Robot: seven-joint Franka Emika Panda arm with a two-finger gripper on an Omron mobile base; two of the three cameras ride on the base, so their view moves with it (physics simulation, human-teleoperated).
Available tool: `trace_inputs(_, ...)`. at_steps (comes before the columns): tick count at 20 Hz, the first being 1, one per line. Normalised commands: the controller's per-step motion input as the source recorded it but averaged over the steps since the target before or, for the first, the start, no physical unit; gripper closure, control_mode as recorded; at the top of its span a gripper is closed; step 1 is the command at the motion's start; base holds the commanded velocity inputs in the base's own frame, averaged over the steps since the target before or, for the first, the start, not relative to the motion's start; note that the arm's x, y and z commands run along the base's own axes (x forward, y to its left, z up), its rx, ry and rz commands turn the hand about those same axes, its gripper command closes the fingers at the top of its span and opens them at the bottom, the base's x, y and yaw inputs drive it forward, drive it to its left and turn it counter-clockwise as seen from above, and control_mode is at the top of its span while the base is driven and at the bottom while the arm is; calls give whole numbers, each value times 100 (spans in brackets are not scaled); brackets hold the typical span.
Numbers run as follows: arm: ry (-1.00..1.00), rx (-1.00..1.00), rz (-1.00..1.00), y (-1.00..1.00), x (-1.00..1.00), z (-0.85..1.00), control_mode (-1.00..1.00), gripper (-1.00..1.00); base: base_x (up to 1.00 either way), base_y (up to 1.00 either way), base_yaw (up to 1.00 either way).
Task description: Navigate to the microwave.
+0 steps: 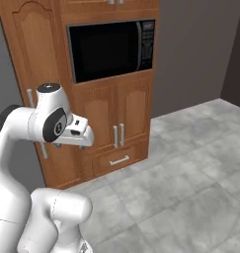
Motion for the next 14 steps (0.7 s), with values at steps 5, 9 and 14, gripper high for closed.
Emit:
trace_inputs(5,0,0,0,0,0,0,100,-100,100,0,3)
trace_inputs(9,0,0,0,0,0,0,100,-100,100,-2,6)
trace_inputs(14,0,0,0,0,0,0,100,-100,100,-15,11)
